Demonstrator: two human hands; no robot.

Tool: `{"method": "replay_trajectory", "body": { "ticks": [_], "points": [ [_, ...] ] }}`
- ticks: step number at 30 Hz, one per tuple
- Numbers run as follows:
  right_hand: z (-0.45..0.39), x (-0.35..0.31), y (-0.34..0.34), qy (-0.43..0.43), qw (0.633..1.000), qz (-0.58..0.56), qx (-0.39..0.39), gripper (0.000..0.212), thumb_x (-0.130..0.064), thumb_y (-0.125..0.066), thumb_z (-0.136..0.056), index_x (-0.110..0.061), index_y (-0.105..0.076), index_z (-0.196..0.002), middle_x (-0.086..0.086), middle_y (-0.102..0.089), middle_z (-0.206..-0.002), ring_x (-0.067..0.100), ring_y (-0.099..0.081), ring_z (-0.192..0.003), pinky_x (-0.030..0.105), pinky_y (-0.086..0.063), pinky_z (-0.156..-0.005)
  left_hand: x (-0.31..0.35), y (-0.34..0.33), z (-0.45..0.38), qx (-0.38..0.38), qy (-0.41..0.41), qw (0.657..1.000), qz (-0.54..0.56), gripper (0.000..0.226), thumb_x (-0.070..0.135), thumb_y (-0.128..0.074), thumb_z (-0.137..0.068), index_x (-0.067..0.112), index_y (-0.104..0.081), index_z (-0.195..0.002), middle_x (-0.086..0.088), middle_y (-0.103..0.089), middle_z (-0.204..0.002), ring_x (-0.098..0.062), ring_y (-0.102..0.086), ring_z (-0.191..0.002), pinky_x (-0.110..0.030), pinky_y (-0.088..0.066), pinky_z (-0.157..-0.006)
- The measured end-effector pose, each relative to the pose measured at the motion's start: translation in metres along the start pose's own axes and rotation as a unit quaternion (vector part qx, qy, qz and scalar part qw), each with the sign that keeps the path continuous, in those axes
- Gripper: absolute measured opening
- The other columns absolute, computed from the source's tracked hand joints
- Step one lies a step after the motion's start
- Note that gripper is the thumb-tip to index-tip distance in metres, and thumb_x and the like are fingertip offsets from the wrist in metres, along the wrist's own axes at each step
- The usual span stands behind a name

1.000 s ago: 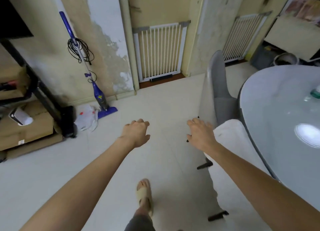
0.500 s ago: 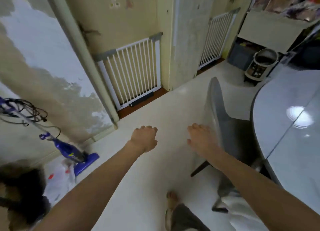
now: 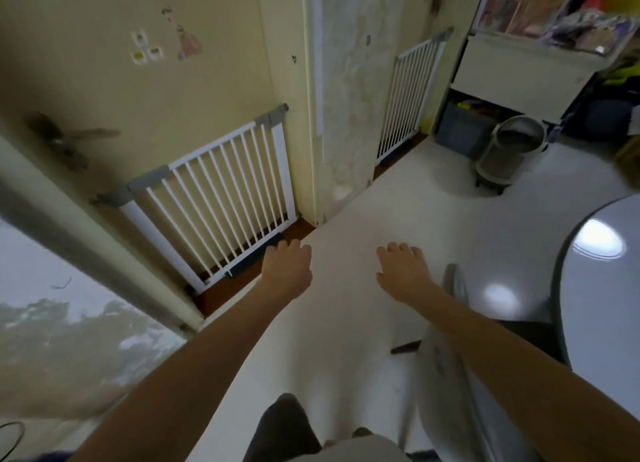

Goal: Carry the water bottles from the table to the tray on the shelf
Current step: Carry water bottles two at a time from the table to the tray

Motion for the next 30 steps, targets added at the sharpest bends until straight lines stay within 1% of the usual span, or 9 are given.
{"method": "replay_trajectory", "body": {
  "ticks": [4, 6, 9, 12, 15, 21, 26, 28, 30],
  "points": [
    [-0.087, 0.033, 0.015, -0.051, 0.999, -0.013, -0.002, 0.039, -0.025, -0.043, -0.098, -0.012, -0.043, -0.134, 0.01, -0.05, -0.133, 0.028, -0.046, -0.123, 0.041, -0.034, -0.103, -0.008, 0.01, -0.115, 0.007, -0.05, 0.999, -0.005, 0.028, 0.031, -0.047, -0.097, 0.014, -0.052, -0.119, -0.007, -0.054, -0.123, -0.027, -0.053, -0.112, -0.036, -0.041, -0.083],
    [-0.126, 0.054, 0.022, -0.085, 0.996, -0.025, -0.001, 0.038, -0.026, -0.044, -0.098, -0.011, -0.044, -0.133, 0.01, -0.051, -0.13, 0.028, -0.047, -0.12, 0.04, -0.036, -0.101, -0.003, 0.021, -0.176, 0.018, -0.089, 0.996, -0.001, 0.03, 0.031, -0.047, -0.097, 0.013, -0.052, -0.12, -0.008, -0.054, -0.122, -0.028, -0.053, -0.111, -0.036, -0.042, -0.084],
    [-0.173, 0.09, 0.035, -0.15, 0.987, -0.052, -0.011, 0.037, -0.027, -0.045, -0.098, -0.011, -0.045, -0.131, 0.01, -0.052, -0.129, 0.027, -0.048, -0.119, 0.039, -0.037, -0.099, 0.017, 0.049, -0.259, 0.032, -0.161, 0.986, -0.015, 0.034, 0.031, -0.048, -0.096, 0.012, -0.052, -0.124, -0.008, -0.055, -0.121, -0.028, -0.054, -0.108, -0.036, -0.042, -0.084],
    [-0.205, 0.134, 0.05, -0.221, 0.973, -0.073, -0.005, 0.036, -0.027, -0.046, -0.098, -0.011, -0.045, -0.129, 0.01, -0.052, -0.128, 0.027, -0.049, -0.119, 0.039, -0.037, -0.099, 0.052, 0.084, -0.333, 0.057, -0.247, 0.967, -0.034, 0.031, 0.029, -0.048, -0.096, 0.012, -0.053, -0.121, -0.009, -0.056, -0.119, -0.028, -0.055, -0.107, -0.037, -0.042, -0.085],
    [-0.216, 0.181, 0.059, -0.3, 0.948, -0.105, -0.017, 0.036, -0.027, -0.048, -0.097, -0.01, -0.046, -0.129, 0.01, -0.052, -0.128, 0.028, -0.048, -0.12, 0.038, -0.038, -0.099, 0.102, 0.112, -0.389, 0.044, -0.323, 0.945, -0.034, 0.032, 0.028, -0.048, -0.096, 0.01, -0.053, -0.122, -0.01, -0.055, -0.122, -0.029, -0.053, -0.11, -0.037, -0.042, -0.086],
    [-0.219, 0.287, 0.038, -0.437, 0.886, -0.156, -0.009, 0.036, -0.026, -0.048, -0.097, -0.011, -0.046, -0.129, 0.01, -0.053, -0.129, 0.027, -0.05, -0.119, 0.038, -0.042, -0.097, 0.234, 0.133, -0.465, 0.031, -0.47, 0.88, -0.065, 0.036, 0.031, -0.048, -0.097, 0.01, -0.051, -0.126, -0.009, -0.054, -0.125, -0.028, -0.052, -0.112, -0.037, -0.041, -0.085],
    [-0.217, 0.385, 0.024, -0.505, 0.844, -0.178, -0.01, 0.034, -0.025, -0.048, -0.096, -0.01, -0.047, -0.127, 0.012, -0.052, -0.131, 0.03, -0.049, -0.122, 0.04, -0.04, -0.099, 0.352, 0.155, -0.513, 0.025, -0.531, 0.843, -0.076, 0.034, 0.03, -0.047, -0.097, 0.012, -0.051, -0.125, -0.008, -0.053, -0.126, -0.028, -0.051, -0.114, -0.036, -0.04, -0.087],
    [-0.216, 0.424, 0.021, -0.527, 0.831, -0.177, -0.013, 0.038, -0.026, -0.048, -0.096, -0.01, -0.046, -0.13, 0.012, -0.051, -0.134, 0.031, -0.047, -0.125, 0.041, -0.037, -0.103, 0.395, 0.164, -0.529, 0.026, -0.556, 0.826, -0.084, 0.034, 0.029, -0.047, -0.097, 0.012, -0.051, -0.126, -0.008, -0.053, -0.126, -0.028, -0.051, -0.114, -0.036, -0.04, -0.085],
    [-0.211, 0.46, 0.02, -0.558, 0.807, -0.192, -0.01, 0.04, -0.024, -0.048, -0.095, -0.011, -0.045, -0.132, 0.012, -0.052, -0.132, 0.031, -0.046, -0.125, 0.041, -0.036, -0.103, 0.436, 0.175, -0.543, 0.034, -0.579, 0.81, -0.088, 0.037, 0.029, -0.046, -0.097, 0.012, -0.051, -0.129, -0.008, -0.054, -0.127, -0.028, -0.051, -0.114, -0.035, -0.04, -0.086]
  ]
}}
Point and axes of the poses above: each hand's wrist, its own z-axis away from the middle knuckle, its own y-axis out of the back of the hand, x = y × z, the point moved 3 cm from there along -z, towards the middle knuckle
